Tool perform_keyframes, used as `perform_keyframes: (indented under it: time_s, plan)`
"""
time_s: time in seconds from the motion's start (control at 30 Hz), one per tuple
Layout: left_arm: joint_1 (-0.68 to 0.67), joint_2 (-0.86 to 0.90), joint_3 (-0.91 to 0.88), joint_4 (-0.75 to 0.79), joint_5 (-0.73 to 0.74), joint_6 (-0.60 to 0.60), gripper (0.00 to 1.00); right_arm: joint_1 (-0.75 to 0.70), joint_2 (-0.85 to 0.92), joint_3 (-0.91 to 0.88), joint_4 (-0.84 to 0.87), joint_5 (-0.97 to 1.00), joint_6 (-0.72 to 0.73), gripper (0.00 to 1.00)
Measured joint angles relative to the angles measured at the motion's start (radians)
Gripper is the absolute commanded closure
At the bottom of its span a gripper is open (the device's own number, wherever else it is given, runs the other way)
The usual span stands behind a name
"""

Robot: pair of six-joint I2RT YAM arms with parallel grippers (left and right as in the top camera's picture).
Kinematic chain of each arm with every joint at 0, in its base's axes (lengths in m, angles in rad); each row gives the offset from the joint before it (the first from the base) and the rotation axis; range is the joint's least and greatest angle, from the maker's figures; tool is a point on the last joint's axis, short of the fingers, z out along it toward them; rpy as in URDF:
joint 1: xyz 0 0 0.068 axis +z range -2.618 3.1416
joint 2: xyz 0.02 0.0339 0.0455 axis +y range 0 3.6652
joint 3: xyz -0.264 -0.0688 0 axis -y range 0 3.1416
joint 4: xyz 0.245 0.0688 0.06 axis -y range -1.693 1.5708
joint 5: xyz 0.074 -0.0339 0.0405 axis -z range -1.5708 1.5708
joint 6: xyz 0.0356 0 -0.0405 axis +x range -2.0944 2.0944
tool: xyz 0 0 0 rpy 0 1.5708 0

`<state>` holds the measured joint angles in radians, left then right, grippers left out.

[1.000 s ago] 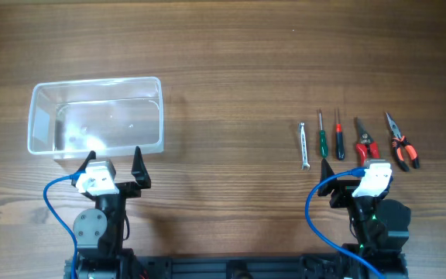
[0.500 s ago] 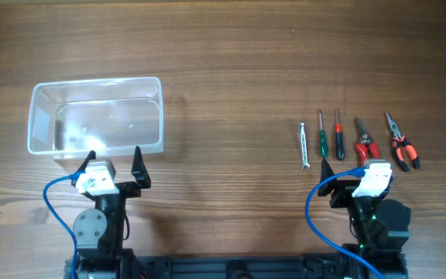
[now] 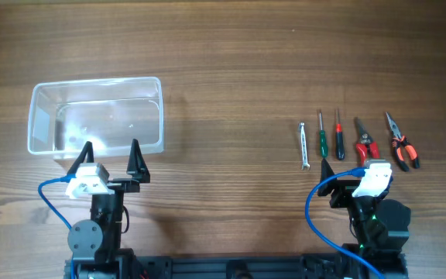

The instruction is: Pack container

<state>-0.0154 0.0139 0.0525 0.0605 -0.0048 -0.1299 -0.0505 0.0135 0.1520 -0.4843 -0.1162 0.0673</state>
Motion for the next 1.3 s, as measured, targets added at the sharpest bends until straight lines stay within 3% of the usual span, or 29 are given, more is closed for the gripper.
perform_keyframes:
  time_s: [0.1, 0.23, 0.33, 0.43, 0.63, 0.7, 0.8, 0.9, 1.03, 1.3]
  plan:
    - [0.0, 0.0, 0.0, -0.008, 0.008, -0.004, 0.0, 0.0, 0.0, -0.003, 0.071, -0.008, 0.036, 0.0]
    - [0.0, 0.034, 0.052, -0.105, 0.023, -0.004, 0.0, -0.002, 0.006, -0.001, 0.462, -0.206, 0.271, 0.0]
    - [-0.001, 0.189, 0.254, -0.198, 0.022, 0.001, 0.0, -0.002, 0.09, 0.069, 0.463, -0.273, 0.312, 0.0]
    - [-0.003, 0.395, 0.487, -0.294, 0.022, 0.006, 0.0, -0.002, 0.326, 0.292, 0.31, -0.304, 0.303, 0.0]
    - [-0.003, 0.903, 1.075, -0.763, 0.034, 0.013, 0.0, -0.002, 0.895, 1.006, -0.335, -0.297, 0.068, 0.0]
    - [-0.003, 1.041, 1.218, -0.877, 0.033, 0.013, 0.0, -0.002, 1.058, 1.196, -0.433, -0.29, 0.005, 0.0]
    - [-0.003, 1.089, 1.249, -0.929, -0.001, 0.019, 0.0, -0.002, 1.153, 1.234, -0.513, -0.29, 0.018, 0.0]
    - [0.005, 1.09, 1.25, -0.926, -0.155, 0.045, 0.0, -0.002, 1.229, 1.234, -0.56, -0.286, 0.022, 0.0]
    - [0.155, 1.166, 1.26, -0.912, -0.28, 0.158, 0.0, -0.002, 1.297, 1.234, -0.6, -0.286, 0.022, 0.0]
    - [0.503, 1.534, 1.262, -0.827, -0.106, 0.424, 0.03, -0.002, 1.369, 1.234, -0.631, -0.264, 0.025, 0.0]
